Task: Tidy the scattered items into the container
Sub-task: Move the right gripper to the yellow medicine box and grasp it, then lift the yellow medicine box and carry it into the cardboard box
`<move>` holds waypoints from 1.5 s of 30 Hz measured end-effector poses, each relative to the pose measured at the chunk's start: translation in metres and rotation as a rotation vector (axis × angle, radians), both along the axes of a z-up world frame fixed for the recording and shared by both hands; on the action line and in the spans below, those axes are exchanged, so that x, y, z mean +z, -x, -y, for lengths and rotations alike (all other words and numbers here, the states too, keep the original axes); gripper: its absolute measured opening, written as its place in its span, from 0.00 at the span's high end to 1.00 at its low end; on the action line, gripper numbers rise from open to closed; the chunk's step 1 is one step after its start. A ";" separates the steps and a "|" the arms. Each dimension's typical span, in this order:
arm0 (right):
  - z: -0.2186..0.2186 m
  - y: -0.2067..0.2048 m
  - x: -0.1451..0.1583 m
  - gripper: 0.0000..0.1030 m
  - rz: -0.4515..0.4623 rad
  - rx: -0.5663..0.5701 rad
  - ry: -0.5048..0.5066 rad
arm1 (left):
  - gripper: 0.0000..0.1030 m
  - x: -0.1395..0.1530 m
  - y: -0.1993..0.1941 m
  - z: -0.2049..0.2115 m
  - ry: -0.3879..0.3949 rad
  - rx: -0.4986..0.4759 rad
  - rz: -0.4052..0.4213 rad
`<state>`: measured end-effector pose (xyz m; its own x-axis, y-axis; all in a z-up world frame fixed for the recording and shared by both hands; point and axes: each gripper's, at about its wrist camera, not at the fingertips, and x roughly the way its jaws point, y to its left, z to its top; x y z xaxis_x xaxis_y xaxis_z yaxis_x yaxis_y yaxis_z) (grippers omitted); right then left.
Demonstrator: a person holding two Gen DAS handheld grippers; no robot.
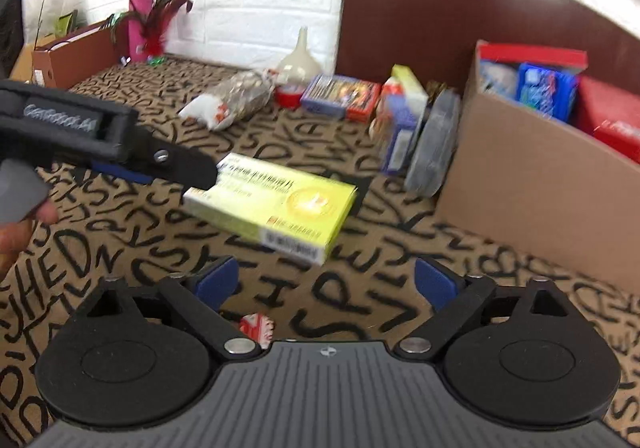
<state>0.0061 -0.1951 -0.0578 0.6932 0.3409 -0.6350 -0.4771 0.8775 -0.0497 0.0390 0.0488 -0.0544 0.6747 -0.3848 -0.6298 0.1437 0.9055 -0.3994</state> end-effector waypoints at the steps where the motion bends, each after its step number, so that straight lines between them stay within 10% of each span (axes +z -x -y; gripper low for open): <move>1: -0.001 -0.001 -0.001 0.14 -0.001 0.001 0.000 | 0.00 -0.004 -0.005 0.001 -0.005 -0.008 -0.014; 17: -0.006 -0.033 -0.014 0.41 -0.058 0.058 -0.055 | 0.23 -0.020 -0.027 0.013 -0.060 -0.106 -0.025; 45: 0.013 0.008 0.016 0.40 0.003 0.032 -0.095 | 0.30 0.015 0.008 0.038 -0.066 -0.140 0.054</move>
